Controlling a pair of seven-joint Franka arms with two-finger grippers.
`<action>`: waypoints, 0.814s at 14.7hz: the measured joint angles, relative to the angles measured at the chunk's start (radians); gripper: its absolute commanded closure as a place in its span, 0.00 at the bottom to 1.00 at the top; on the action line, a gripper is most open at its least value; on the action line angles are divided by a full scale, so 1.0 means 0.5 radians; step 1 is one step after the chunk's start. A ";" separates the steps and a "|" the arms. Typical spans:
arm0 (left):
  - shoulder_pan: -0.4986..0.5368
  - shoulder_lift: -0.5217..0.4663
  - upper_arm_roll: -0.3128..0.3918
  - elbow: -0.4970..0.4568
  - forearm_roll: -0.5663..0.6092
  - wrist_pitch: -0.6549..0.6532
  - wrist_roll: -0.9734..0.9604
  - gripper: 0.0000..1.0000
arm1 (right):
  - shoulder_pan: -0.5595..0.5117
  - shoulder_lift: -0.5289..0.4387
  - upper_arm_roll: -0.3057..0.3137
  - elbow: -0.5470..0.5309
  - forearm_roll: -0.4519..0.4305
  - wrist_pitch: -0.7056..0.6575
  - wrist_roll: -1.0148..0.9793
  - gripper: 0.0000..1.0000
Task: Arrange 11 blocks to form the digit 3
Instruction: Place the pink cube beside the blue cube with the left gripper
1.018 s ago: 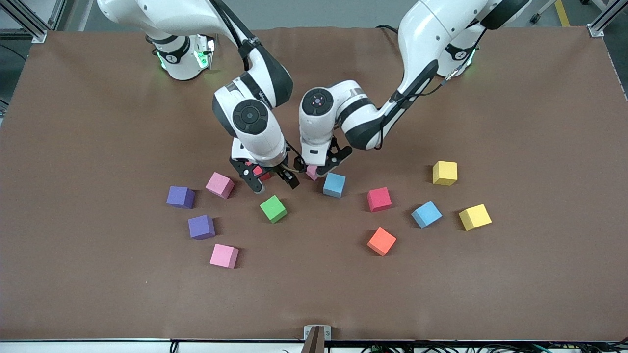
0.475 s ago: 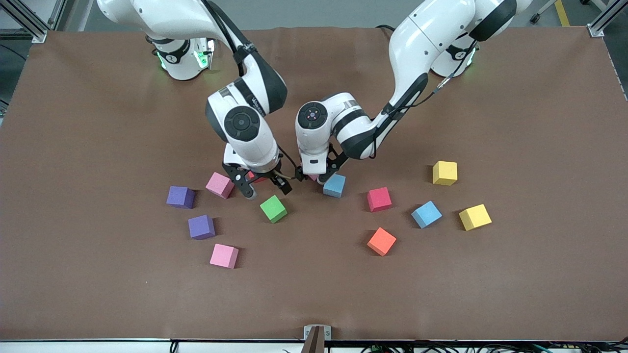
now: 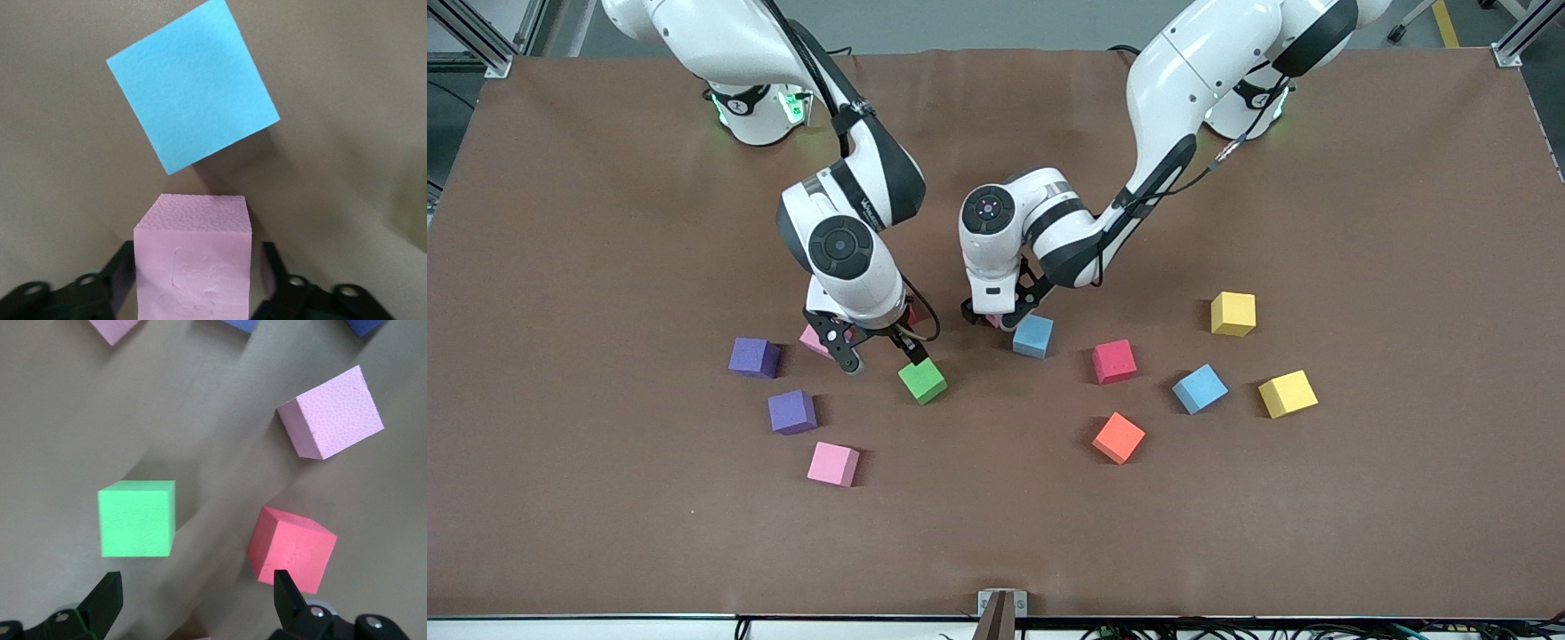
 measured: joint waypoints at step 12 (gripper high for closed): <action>0.039 -0.315 -0.001 -0.314 0.000 -0.098 -0.580 0.72 | -0.062 -0.104 -0.001 -0.424 -0.020 0.236 -0.003 0.00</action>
